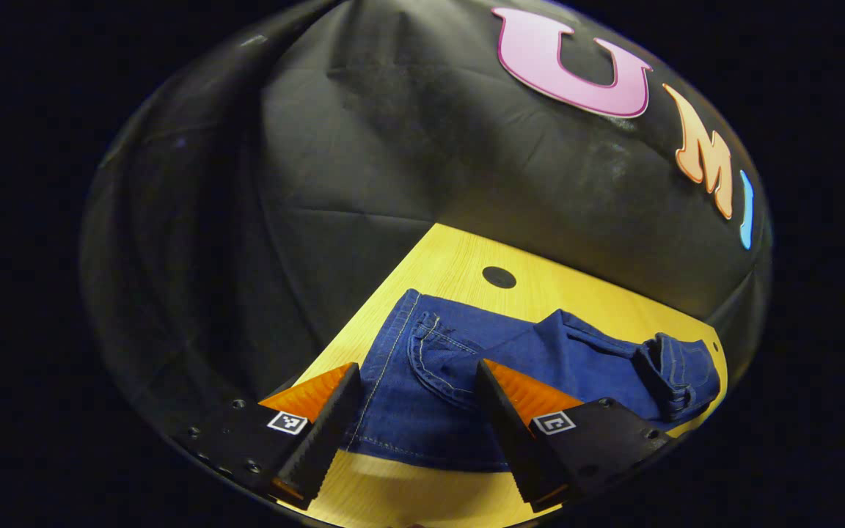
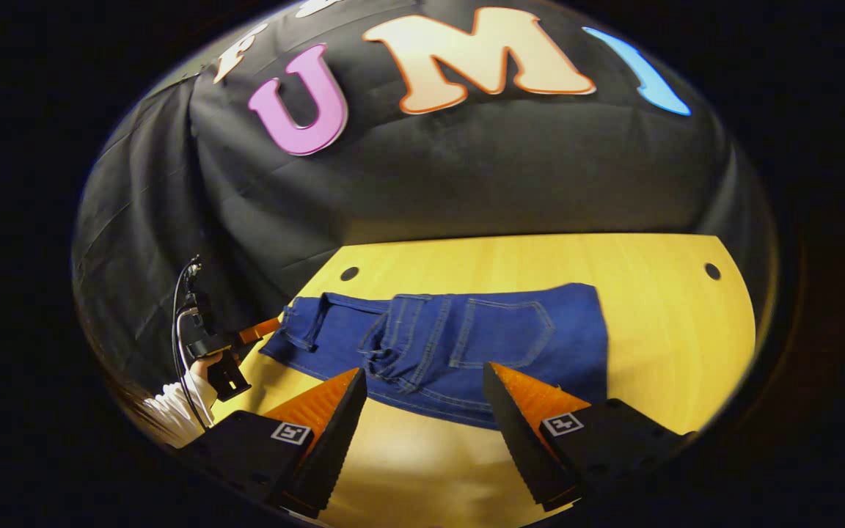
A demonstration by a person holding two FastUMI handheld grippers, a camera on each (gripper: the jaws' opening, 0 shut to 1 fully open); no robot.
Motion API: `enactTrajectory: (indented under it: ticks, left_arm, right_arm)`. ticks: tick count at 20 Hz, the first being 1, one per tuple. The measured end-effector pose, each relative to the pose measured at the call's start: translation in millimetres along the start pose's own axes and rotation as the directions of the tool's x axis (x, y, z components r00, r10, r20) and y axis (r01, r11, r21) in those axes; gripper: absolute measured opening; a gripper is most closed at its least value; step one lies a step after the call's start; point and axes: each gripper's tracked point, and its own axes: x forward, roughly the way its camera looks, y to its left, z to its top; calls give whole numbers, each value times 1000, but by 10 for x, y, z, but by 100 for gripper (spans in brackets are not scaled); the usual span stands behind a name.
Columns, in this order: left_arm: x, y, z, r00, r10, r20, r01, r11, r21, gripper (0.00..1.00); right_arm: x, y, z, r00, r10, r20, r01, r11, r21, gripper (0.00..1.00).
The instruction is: Grasp the waist and the cuffs of the jeans and fold them to make the two legs overlap; first hold the waist and fold one-third of the jeans toward the cuffs, then hold the cuffs and fold the remaining one-third in the same direction to finish folding.
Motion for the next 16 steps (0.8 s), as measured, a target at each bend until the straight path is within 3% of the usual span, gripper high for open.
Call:
enactTrajectory:
  ticks: [4,5,6,9,13,16]
  left_arm:
    - [-122,57,159,1000,24,-16,-23,999,35,96]
    - [-124,57,137,999,25,-28,-24,999,36,95]
    - [-86,67,98,999,31,-32,-30,999,30,95]
    - [-84,49,82,998,27,-48,-27,1000,1,94]
    - [-96,48,64,997,34,-73,-31,999,37,95]
    - [-104,12,63,996,20,-85,-15,998,56,95]
  right_arm:
    - [-198,-246,41,997,-76,3,75,996,40,98]
    - [-219,-281,66,997,-83,5,82,995,49,94]
    - [-225,-310,69,996,-88,6,88,995,53,98]
    - [-229,-369,87,995,-100,5,100,993,56,98]
    - [-244,-449,53,994,-113,-3,113,992,52,94]
    - [-260,-515,-13,992,-125,-11,125,990,70,98]
